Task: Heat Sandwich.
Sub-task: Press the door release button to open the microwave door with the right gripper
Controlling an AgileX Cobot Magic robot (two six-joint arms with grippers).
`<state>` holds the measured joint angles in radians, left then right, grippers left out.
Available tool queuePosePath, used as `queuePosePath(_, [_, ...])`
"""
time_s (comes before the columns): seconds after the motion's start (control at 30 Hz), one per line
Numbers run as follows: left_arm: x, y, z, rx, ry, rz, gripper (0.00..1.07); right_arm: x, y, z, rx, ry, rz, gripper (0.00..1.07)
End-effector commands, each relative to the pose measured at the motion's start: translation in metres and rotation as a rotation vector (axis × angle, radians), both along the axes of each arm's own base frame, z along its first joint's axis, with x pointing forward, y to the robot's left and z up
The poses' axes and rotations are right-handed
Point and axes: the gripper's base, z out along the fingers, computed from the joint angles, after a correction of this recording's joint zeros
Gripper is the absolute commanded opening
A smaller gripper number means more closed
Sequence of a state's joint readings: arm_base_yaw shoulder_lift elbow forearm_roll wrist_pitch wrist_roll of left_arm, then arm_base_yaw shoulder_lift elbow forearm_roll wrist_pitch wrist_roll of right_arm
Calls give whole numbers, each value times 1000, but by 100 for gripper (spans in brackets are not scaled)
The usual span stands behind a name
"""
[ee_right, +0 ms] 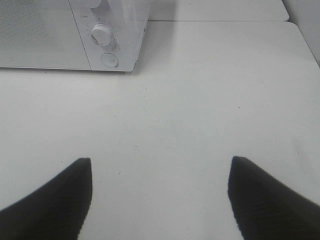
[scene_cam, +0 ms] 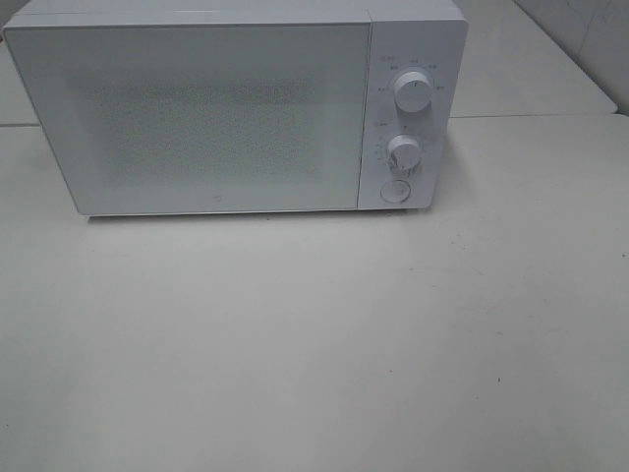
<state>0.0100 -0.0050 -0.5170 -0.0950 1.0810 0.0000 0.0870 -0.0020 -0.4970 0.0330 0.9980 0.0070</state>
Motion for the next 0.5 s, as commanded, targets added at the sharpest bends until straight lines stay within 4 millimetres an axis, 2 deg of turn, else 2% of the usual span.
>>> queuePosePath(0.03, [0,0,0,-5,-18,-1,76,-4,1,0,-39,-37,35,74])
queuePosePath(0.5, [0,0,0,-5,-18,-1,76,-4,3,0,-30,-36,-12,74])
